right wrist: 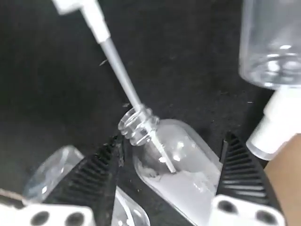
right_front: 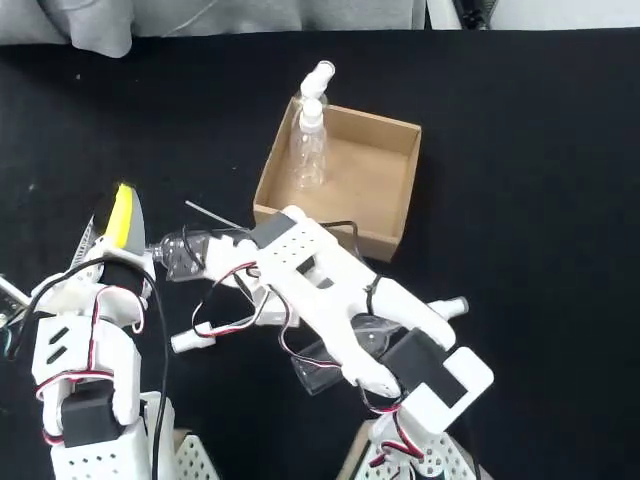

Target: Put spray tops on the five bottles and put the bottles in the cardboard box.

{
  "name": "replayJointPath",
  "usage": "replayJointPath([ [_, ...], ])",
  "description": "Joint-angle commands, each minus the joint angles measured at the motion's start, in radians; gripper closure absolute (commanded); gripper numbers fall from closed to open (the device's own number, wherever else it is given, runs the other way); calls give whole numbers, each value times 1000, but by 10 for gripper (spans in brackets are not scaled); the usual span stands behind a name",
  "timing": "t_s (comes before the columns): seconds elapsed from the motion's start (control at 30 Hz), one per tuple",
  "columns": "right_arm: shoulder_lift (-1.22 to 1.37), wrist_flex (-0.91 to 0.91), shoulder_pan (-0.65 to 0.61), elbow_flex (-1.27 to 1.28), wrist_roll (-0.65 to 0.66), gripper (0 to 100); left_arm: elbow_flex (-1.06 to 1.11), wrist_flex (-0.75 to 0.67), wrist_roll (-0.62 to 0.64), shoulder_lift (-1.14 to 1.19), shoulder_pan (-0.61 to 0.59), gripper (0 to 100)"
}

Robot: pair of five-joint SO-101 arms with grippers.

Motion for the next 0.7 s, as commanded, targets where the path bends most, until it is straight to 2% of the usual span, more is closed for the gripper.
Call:
replayJointPath([
  [0.0, -7, -35, 20, -61, -95, 723, -16, -25, -3, -12, -8, 808],
  [0.5, -7, -35, 20, -134, -462, 723, -16, -25, -3, -12, -8, 808],
  [0.67, -13, -26, 20, -145, -457, 722, -16, -25, -3, -12, -8, 807],
])
